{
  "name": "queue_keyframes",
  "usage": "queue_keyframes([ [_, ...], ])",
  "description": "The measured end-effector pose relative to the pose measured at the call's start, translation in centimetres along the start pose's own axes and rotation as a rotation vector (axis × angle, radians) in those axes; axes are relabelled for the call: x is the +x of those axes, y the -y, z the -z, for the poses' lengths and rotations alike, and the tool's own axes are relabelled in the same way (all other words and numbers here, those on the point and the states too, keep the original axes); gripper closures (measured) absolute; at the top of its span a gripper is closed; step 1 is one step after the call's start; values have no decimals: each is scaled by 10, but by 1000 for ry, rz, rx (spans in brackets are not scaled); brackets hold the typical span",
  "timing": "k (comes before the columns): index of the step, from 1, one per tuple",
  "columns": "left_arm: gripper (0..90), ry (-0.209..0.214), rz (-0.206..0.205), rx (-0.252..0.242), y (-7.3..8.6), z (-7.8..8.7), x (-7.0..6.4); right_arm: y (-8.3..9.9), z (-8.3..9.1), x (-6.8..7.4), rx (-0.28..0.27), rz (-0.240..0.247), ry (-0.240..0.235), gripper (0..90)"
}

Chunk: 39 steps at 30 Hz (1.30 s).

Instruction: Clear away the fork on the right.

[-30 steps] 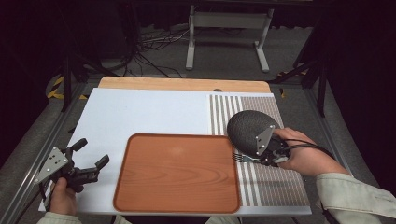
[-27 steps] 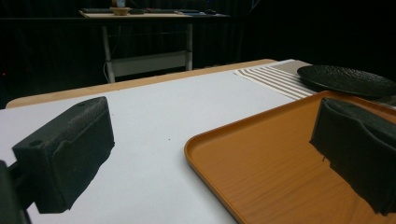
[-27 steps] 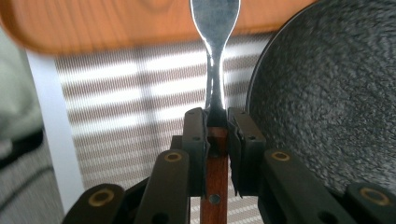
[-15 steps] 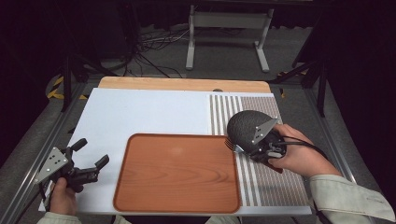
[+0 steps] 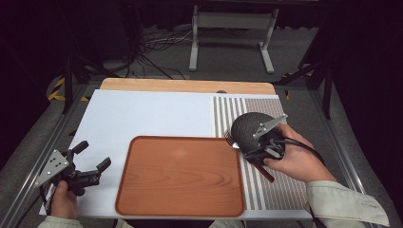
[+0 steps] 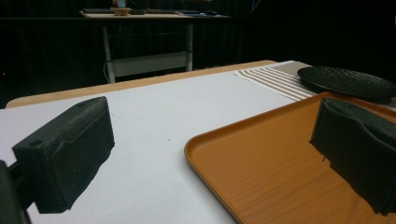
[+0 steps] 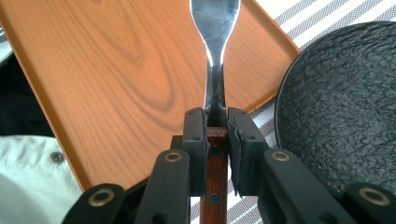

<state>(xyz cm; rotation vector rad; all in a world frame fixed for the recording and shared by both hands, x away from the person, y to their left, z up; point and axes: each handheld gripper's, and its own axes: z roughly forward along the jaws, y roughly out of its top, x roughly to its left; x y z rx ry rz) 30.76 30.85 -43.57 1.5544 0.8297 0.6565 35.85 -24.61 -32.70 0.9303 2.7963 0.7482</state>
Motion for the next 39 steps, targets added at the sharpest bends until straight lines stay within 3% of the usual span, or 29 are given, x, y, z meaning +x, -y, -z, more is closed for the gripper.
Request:
queue_keyframes([
  [9, 2, 1, 0, 0, 0, 0, 0, -8, -6, 9, -32, -112, -23, 788],
  [13, 2, 1, -1, 0, 0, 0, 0, -13, -9, 13, -47, -203, -57, 788],
  [29, 2, 2, 0, 2, 0, 1, 1, -36, -31, 33, 4, -306, -18, 788],
  [39, 2, 2, 1, 1, 0, 0, 1, -45, -48, 40, 41, -326, -11, 788],
])
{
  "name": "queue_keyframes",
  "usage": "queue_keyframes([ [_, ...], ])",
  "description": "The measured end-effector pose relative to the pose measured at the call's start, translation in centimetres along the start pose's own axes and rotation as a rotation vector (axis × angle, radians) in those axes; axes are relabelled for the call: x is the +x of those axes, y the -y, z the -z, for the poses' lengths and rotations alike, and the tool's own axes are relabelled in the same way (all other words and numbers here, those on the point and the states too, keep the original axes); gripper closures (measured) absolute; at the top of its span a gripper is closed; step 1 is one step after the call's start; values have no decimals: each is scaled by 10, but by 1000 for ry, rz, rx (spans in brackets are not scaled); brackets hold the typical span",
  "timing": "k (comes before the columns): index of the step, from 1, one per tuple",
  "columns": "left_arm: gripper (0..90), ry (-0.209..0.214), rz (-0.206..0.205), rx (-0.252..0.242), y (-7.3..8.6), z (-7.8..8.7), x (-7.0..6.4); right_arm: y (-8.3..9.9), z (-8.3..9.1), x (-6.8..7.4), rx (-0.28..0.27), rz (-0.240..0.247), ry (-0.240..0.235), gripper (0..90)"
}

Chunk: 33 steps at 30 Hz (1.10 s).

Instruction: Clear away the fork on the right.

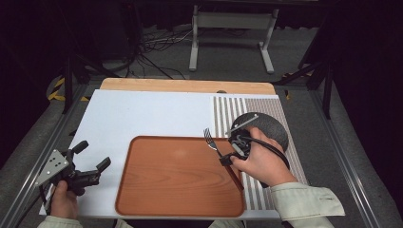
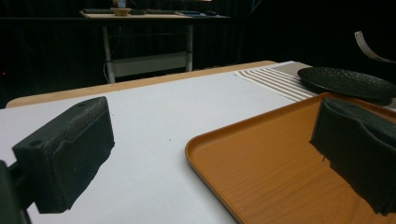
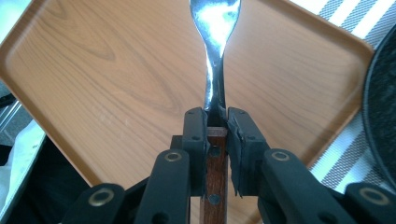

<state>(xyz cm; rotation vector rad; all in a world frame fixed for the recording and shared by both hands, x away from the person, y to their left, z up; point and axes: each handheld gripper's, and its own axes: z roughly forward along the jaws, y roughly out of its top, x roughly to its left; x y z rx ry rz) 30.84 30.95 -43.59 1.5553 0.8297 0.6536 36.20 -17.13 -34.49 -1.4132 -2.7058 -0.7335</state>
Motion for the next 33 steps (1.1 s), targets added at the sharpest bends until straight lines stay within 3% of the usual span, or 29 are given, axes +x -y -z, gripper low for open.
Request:
queue_keyframes([
  [7, 2, 1, 0, 0, 0, 0, 0, -2, -18, 4, 41, -42, 29, 787],
  [17, 2, 1, -1, -5, 0, 0, 0, -2, -41, 4, 103, -86, 37, 787],
  [33, 2, 2, -2, -5, -1, 1, 0, -2, -61, 4, 190, -144, 69, 786],
])
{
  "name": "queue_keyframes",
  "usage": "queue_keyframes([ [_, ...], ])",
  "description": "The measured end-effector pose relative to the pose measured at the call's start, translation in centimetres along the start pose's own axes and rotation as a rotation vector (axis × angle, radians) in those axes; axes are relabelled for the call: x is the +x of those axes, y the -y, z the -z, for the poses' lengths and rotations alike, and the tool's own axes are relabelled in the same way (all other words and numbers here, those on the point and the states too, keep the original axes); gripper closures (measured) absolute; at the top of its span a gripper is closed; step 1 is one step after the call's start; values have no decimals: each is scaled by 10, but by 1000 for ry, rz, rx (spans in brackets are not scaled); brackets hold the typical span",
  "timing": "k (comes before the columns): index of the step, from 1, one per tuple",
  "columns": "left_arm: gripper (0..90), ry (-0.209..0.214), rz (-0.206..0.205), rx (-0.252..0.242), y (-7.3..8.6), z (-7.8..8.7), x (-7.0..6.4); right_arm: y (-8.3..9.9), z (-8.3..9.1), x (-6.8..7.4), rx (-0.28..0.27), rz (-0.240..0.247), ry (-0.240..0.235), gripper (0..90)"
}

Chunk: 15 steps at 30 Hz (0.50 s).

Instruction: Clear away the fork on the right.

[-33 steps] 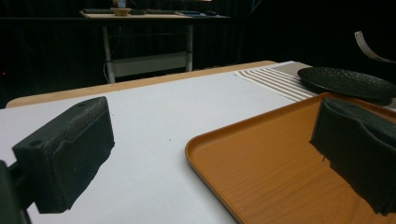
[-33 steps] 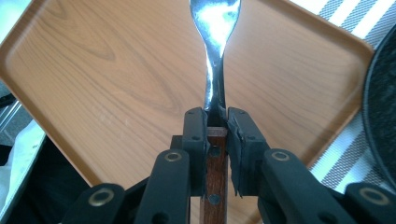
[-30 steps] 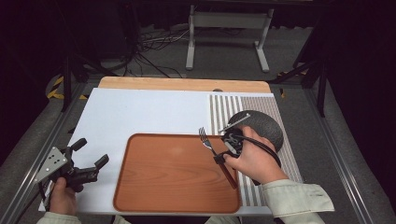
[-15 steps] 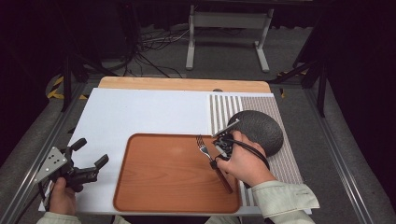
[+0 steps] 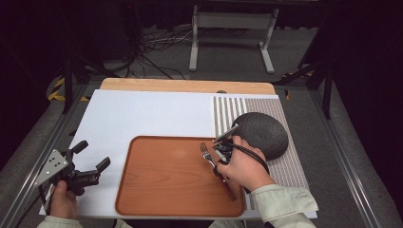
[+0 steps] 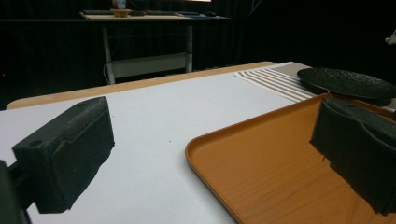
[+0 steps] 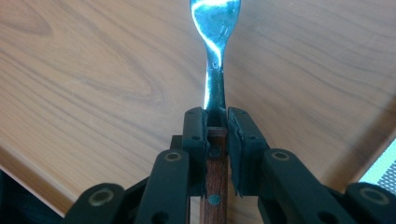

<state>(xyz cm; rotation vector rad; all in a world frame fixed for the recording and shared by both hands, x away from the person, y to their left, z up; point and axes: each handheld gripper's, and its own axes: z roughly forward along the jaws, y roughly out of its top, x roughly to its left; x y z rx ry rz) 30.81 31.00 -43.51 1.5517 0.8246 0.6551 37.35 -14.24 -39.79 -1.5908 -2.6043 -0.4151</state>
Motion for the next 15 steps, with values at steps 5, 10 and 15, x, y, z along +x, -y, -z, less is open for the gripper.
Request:
queue_keyframes([
  [5, 2, 0, 2, -1, 0, 0, 0, 0, -4, 0, 16, -9, 6, 787],
  [10, 2, 0, 2, -2, 0, 0, 0, -1, -8, 0, 34, -23, 12, 786],
  [15, 2, 0, 1, -2, 0, 0, 0, -1, -12, 1, 46, -30, 15, 786],
])
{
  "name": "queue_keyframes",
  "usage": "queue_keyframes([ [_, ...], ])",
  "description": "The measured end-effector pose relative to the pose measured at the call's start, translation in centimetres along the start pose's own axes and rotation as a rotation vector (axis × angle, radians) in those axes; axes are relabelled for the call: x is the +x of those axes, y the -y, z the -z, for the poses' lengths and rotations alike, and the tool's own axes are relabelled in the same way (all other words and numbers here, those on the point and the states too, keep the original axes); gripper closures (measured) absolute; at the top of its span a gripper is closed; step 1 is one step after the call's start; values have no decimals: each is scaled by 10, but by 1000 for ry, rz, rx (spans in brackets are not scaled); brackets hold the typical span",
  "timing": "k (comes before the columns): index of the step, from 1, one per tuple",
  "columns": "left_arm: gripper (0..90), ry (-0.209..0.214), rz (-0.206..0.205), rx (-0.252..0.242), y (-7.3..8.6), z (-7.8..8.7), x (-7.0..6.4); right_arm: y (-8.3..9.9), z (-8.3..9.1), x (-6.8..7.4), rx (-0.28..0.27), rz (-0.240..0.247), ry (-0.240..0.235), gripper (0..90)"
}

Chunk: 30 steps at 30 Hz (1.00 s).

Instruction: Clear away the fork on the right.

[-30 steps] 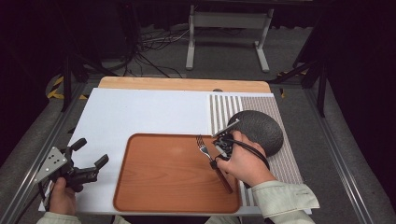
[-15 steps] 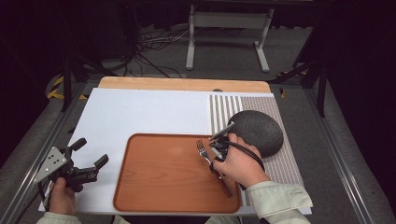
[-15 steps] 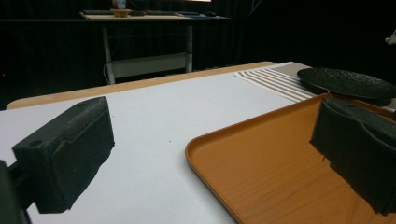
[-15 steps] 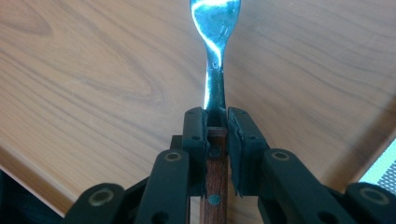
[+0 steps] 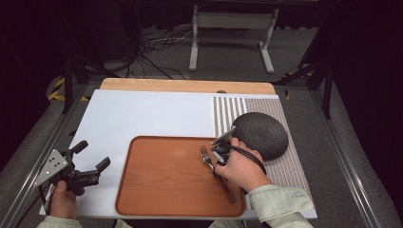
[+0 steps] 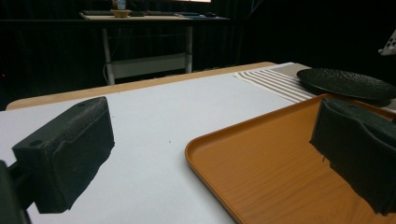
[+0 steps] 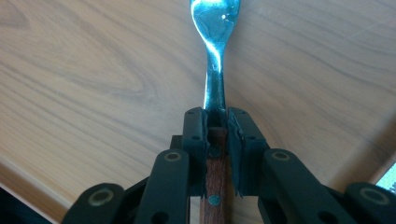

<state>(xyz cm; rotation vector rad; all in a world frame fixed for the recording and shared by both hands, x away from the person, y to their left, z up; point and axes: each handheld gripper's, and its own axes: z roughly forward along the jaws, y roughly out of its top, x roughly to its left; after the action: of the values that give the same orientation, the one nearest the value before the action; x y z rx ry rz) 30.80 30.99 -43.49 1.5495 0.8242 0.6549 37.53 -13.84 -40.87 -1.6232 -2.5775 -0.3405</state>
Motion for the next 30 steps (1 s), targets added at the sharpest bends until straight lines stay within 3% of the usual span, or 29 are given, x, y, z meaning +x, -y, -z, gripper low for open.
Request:
queue_keyframes([
  [14, 2, -1, -1, 0, 0, 0, 0, -1, -5, -3, 25, -14, -14, 777],
  [21, 2, -1, 1, -1, 0, 0, 0, -1, 0, -5, -5, 0, -32, 679],
  [25, 2, -1, 2, 0, 0, 0, 0, -1, 4, -5, -70, 51, -42, 534],
  [28, 2, -2, 4, 0, 0, 0, 0, -2, 6, -4, -209, 131, -75, 302],
  [30, 2, -2, 4, 0, 0, 0, 0, -4, 7, -5, -297, 202, -102, 225],
])
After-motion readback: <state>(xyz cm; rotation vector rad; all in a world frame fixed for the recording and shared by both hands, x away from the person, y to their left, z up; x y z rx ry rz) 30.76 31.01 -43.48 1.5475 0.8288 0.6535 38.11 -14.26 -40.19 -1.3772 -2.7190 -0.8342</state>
